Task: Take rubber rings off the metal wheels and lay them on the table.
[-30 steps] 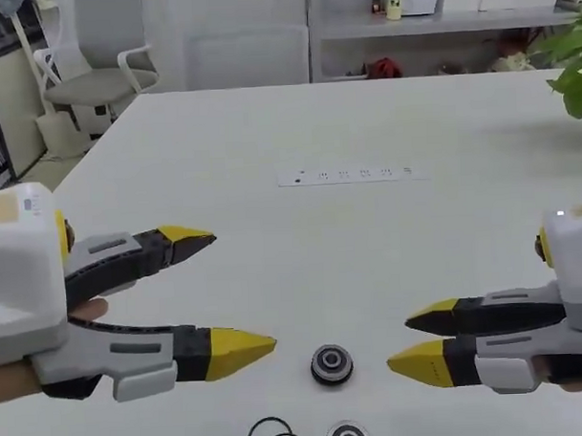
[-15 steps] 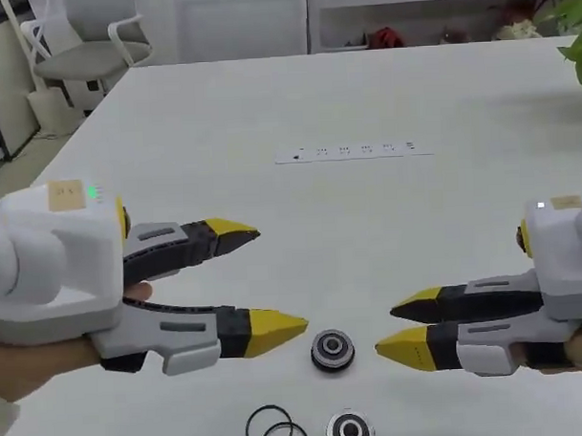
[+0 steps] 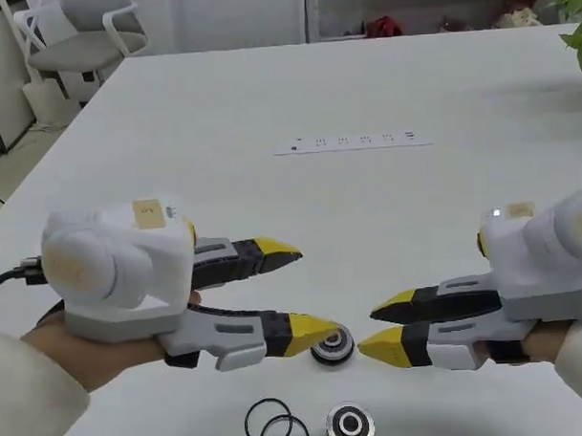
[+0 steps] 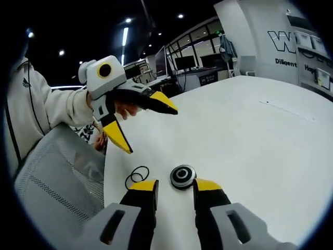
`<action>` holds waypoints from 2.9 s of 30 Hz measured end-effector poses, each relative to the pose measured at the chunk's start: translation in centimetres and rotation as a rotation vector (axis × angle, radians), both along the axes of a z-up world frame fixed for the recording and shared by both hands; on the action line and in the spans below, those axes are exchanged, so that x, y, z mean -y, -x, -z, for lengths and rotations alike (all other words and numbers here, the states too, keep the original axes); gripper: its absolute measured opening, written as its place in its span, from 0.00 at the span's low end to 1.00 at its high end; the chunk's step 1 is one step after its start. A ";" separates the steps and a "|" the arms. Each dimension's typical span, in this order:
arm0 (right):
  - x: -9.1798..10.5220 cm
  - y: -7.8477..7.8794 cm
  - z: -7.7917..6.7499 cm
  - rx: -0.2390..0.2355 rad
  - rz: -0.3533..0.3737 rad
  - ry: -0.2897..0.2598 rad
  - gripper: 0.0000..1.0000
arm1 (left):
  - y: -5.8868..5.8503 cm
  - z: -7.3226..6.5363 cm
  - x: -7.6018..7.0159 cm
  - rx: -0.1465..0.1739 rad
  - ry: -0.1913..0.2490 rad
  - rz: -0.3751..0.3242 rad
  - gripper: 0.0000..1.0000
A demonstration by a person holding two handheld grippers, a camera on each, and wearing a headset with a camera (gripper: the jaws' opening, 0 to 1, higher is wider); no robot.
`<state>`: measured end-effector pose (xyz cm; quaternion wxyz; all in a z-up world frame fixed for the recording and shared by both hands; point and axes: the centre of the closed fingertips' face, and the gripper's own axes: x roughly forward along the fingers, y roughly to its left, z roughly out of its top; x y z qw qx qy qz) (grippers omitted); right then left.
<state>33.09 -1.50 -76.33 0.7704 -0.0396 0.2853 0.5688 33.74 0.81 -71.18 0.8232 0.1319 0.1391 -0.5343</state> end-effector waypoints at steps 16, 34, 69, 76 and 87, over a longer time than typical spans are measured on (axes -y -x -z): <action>-0.4 -0.7 3.1 -0.026 -0.014 0.060 0.23 | -0.6 5.3 1.3 -0.056 -0.077 0.016 0.33; -1.2 -0.9 4.0 -0.009 -0.026 0.078 0.18 | -1.2 7.7 1.1 -0.101 -0.095 -0.027 0.18; -0.7 -0.9 4.2 0.002 -0.001 0.104 0.00 | -0.5 7.9 0.9 -0.092 -0.112 -0.037 0.14; -0.2 -1.3 3.9 -0.087 0.071 0.064 0.00 | -0.2 7.9 0.9 -0.090 -0.118 -0.024 0.14; -0.3 -1.2 3.1 -0.157 0.126 0.007 0.00 | 0.1 7.8 1.2 -0.088 -0.124 -0.014 0.13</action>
